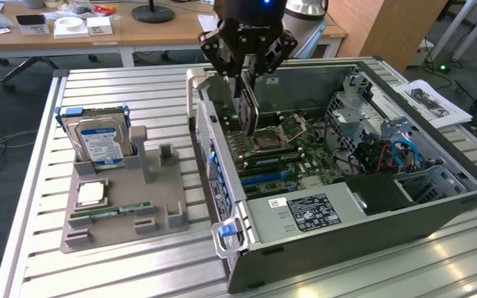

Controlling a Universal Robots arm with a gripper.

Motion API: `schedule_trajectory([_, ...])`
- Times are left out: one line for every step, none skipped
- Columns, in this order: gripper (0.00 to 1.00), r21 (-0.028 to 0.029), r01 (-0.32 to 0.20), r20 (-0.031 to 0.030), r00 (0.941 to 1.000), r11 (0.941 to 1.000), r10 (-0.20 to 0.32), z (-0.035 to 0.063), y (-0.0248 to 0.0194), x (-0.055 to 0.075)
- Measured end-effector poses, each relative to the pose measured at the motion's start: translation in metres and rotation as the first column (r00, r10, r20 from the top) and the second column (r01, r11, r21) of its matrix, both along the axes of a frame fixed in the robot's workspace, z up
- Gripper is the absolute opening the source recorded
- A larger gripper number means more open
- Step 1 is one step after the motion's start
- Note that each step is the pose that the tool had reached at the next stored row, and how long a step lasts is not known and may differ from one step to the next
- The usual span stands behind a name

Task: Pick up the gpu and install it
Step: 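Pick up the gpu and move the gpu toward the slot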

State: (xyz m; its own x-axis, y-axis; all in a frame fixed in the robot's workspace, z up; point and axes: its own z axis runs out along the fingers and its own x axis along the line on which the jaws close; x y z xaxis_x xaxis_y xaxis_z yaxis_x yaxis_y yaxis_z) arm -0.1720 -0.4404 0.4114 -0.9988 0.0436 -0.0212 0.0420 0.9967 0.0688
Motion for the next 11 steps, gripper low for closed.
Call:
schedule_trajectory([0.27, 0.0008, 0.0, 0.0, 1.0, 1.0, 0.0, 0.0, 0.0, 0.003])
schedule_trajectory([0.27, 0.0017, 0.0, 0.0, 1.0, 1.0, 0.0, 0.0, 0.0, 0.007])
schedule_trajectory([0.27, 0.0026, 0.0, 0.0, 1.0, 1.0, 0.0, 0.0, 0.0001, 0.01])
schedule_trajectory([0.27, 0.0035, 0.0, 0.0, 1.0, 1.0, 0.0, 0.0, 0.0002, 0.014])
schedule_trajectory([0.27, 0.0042, 0.0, 0.0, 1.0, 1.0, 0.0, 0.0, 0.0002, 0.017])
schedule_trajectory([0.27, 0.0049, 0.0, 0.0, 1.0, 1.0, 0.0, 0.0, 0.0003, 0.02])
schedule_trajectory([0.27, 0.0055, 0.0, -0.0001, 1.0, 1.0, 0.0, 0.0001, 0.0003, 0.023])
schedule_trajectory([0.27, 0.0062, 0.0, -0.0001, 1.0, 1.0, 0.0, 0.0001, 0.0004, 0.026])
schedule_trajectory([0.27, 0.0068, 0.0, -0.0001, 1.0, 1.0, 0.0, 0.0001, 0.0005, 0.028])
schedule_trajectory([0.27, 0.0075, 0.0, -0.0001, 1.0, 1.0, 0.0, 0.0001, 0.0006, 0.031])
schedule_trajectory([0.27, 0.0082, 0.0, -0.0001, 1.0, 1.0, 0.0, 0.0, 0.0007, 0.034])
